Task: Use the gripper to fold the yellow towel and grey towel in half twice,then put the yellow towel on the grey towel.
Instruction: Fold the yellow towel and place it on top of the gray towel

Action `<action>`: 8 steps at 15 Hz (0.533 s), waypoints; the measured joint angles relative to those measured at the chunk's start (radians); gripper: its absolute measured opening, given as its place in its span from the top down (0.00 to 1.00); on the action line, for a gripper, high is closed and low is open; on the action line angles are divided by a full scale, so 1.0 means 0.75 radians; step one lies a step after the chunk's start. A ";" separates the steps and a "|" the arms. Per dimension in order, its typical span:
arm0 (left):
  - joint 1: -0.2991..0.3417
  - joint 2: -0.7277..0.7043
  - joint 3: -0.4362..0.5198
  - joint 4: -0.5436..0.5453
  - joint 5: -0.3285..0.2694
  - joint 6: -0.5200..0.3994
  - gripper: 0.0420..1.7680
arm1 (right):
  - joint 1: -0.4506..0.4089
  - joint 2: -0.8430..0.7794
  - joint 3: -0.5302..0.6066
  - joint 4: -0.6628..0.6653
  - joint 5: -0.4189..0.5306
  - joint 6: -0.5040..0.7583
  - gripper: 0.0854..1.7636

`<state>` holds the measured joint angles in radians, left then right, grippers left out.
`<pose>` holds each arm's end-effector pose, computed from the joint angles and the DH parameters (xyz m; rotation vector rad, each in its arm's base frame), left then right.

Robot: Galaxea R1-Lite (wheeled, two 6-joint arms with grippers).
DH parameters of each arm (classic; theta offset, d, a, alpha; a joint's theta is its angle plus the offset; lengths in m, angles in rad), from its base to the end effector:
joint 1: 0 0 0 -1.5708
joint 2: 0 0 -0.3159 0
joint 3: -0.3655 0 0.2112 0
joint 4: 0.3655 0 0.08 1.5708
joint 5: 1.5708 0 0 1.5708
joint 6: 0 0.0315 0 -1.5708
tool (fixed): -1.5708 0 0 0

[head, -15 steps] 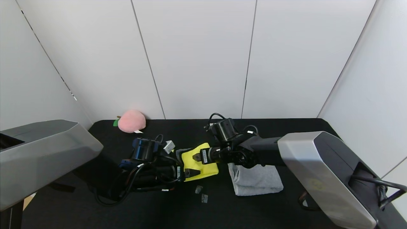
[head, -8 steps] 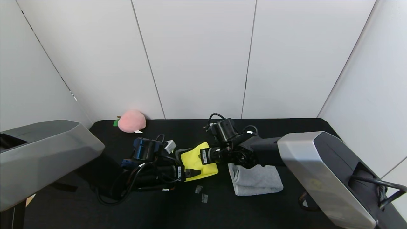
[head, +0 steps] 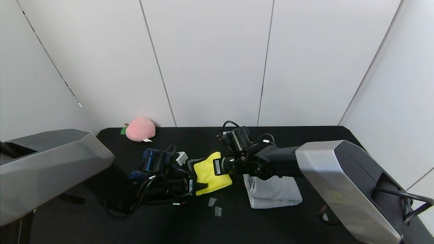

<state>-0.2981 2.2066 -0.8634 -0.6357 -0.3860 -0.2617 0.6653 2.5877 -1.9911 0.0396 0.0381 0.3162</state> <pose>0.3680 -0.1255 0.0081 -0.2723 0.8023 -0.5572 0.4429 0.3490 0.0516 0.0935 0.7157 0.5726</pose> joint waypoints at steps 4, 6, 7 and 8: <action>-0.001 0.005 0.000 0.000 -0.002 0.003 0.91 | 0.000 0.000 0.000 0.000 0.000 0.000 0.97; -0.001 0.007 -0.001 -0.001 -0.002 0.002 0.91 | 0.000 -0.001 0.000 0.001 -0.001 0.000 0.97; -0.001 0.007 -0.001 -0.001 -0.001 0.001 0.91 | 0.000 -0.001 0.000 0.002 -0.003 0.000 0.97; -0.001 0.004 0.000 -0.001 -0.001 0.000 0.91 | 0.000 -0.002 0.000 0.003 -0.005 0.000 0.97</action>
<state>-0.2991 2.2096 -0.8634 -0.6366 -0.3864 -0.2617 0.6653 2.5862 -1.9911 0.0415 0.0343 0.3162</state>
